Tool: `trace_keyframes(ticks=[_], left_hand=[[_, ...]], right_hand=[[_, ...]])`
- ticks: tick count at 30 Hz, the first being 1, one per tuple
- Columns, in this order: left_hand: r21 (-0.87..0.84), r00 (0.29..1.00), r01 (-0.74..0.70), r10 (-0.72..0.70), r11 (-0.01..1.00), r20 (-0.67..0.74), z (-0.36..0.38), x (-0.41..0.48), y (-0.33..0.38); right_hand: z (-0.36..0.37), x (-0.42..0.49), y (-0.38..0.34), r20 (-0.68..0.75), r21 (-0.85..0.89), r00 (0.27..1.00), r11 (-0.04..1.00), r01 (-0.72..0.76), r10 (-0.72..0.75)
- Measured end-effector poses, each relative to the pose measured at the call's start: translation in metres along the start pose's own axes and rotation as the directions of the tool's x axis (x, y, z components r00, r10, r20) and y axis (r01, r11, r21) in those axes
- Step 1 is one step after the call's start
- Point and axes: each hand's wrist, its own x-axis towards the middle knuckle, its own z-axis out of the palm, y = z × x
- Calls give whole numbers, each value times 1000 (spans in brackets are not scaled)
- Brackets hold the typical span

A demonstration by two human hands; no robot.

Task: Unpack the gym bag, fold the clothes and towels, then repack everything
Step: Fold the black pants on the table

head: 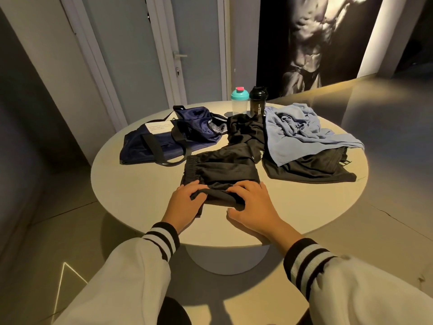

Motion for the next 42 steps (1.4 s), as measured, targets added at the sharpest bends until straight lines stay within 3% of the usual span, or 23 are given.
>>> trace_keyframes(ticks=[4,7,12,16,20,22,26,30,34,38,42], left_hand=[[-138,999,21,-26,990,-36,2,-3,3],[-169,999,15,-24,985,-49,1,-3,1],[-93,999,-28,24,995,-42,-2,-4,0],[227,989,-141,126,964,77,1,-6,7],[123,997,-66,69,990,-22,1,-4,9],[164,993,-78,91,983,-73,0,-4,8],[241,985,-72,108,968,-136,3,5,-3],[331,975,15,59,943,-213,12,8,4],[432,960,42,84,901,-267,23,4,17],[304,964,40,44,952,-264,18,7,11],[104,963,-60,85,993,-257,13,7,8]], right_hand=[[2,-1,3,-58,30,998,999,-14,16],[1,-1,2,-76,108,990,988,-110,118],[1,8,-1,-154,98,971,981,-168,182],[1,15,-1,-228,72,954,980,-184,196],[5,17,3,-223,46,938,964,-263,267],[6,15,3,-257,23,922,956,-293,289],[9,11,-4,-375,-130,919,974,-184,123],[7,7,-15,-363,-193,927,981,27,-97],[3,2,-23,-250,-202,955,973,110,-159],[10,9,-17,-47,-269,993,958,95,-112],[14,12,-10,-35,-210,999,977,-38,31]])
